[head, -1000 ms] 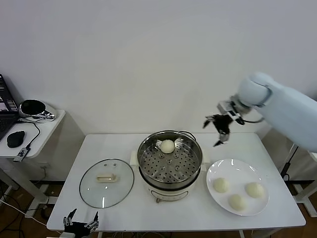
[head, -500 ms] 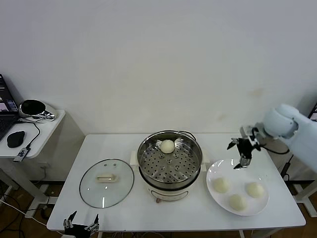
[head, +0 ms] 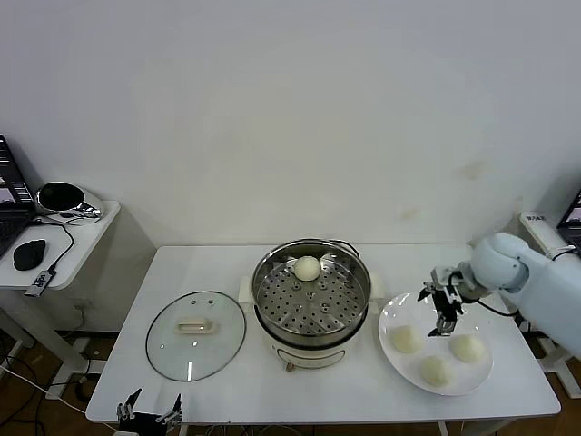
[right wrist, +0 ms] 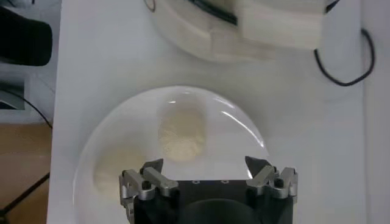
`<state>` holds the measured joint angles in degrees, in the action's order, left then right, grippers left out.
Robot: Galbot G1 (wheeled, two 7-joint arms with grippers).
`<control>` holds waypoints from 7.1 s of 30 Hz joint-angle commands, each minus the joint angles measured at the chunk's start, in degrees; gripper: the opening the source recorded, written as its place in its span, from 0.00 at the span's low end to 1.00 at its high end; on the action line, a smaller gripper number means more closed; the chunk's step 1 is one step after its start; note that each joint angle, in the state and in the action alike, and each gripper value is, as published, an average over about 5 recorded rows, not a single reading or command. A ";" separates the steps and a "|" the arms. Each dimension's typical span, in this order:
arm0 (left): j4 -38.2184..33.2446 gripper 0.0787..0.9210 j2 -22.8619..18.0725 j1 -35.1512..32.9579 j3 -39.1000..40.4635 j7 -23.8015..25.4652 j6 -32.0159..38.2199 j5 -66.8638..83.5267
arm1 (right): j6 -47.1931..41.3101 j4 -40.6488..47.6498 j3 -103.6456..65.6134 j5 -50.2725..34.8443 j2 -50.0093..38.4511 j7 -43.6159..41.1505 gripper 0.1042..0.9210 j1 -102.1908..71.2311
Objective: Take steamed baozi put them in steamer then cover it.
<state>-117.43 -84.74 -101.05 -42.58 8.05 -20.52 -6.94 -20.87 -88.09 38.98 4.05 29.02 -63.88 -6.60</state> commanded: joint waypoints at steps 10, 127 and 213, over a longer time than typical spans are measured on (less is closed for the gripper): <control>1.57 0.88 0.25 0.70 -0.01 0.22 -0.03 -0.01 | -3.85 2.30 -0.39 1.94 3.79 4.33 0.88 -5.25; -4.86 0.88 -0.81 1.96 -1.47 -0.56 -0.95 2.27 | -16.56 14.61 28.55 -28.89 43.65 3.67 0.59 33.45; -5.76 0.88 -1.67 -0.21 -0.07 0.13 -1.76 1.06 | 2.80 -4.02 -2.53 5.62 -5.43 -6.75 0.88 -6.61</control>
<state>-123.33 -86.22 -101.13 -42.70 8.19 -22.29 -5.73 -19.03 -92.64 41.39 5.63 24.25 -71.10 -4.06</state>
